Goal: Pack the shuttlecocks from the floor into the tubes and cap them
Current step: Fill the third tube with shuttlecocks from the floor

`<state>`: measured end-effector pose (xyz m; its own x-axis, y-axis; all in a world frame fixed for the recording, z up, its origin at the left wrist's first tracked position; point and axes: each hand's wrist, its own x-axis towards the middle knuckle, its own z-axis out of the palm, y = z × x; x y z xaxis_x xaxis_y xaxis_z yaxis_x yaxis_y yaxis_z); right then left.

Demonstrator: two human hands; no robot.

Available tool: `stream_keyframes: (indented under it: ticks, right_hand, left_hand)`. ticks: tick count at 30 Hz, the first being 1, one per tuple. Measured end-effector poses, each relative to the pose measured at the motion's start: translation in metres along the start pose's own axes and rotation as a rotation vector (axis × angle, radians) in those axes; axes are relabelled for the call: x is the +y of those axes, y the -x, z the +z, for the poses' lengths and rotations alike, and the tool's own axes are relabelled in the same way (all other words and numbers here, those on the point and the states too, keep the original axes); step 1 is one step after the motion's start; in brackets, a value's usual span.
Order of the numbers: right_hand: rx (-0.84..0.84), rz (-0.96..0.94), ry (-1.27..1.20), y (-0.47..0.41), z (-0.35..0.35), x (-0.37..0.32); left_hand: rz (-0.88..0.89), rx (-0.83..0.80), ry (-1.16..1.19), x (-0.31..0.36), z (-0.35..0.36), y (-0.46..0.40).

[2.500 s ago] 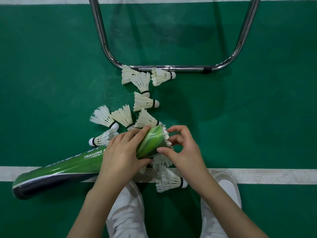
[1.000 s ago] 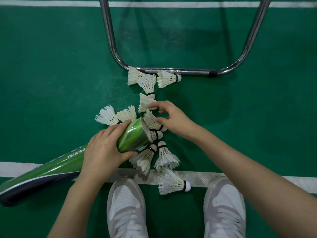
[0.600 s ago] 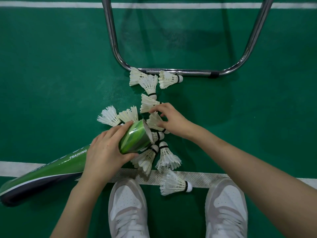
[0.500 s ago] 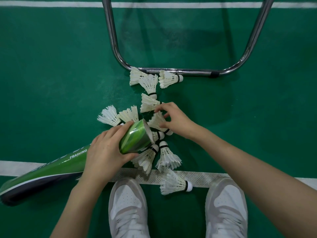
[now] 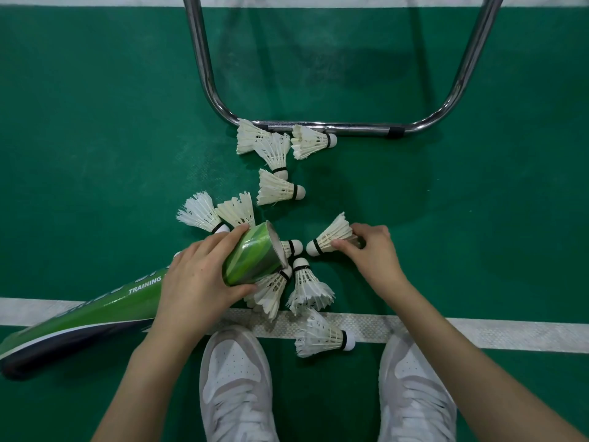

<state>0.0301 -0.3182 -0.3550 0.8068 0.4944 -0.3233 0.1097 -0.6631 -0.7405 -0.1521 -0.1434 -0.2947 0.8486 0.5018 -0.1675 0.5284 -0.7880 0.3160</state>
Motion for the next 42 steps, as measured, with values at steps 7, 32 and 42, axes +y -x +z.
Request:
stream_keyframes:
  ticks: [7,32,42]
  right_hand:
    - [0.011,0.028,-0.469,0.037,-0.015,-0.034]
    - [-0.214,-0.002,-0.537,0.064,0.019,-0.054]
    - [-0.253,-0.009,-0.548,0.063,0.016,-0.053]
  left_hand:
    - [0.025,-0.027,-0.01,0.007,0.005,0.001]
    - [0.119,-0.027,-0.052,0.029,0.01,0.002]
    - [0.119,-0.032,-0.054,0.031,0.011,0.002]
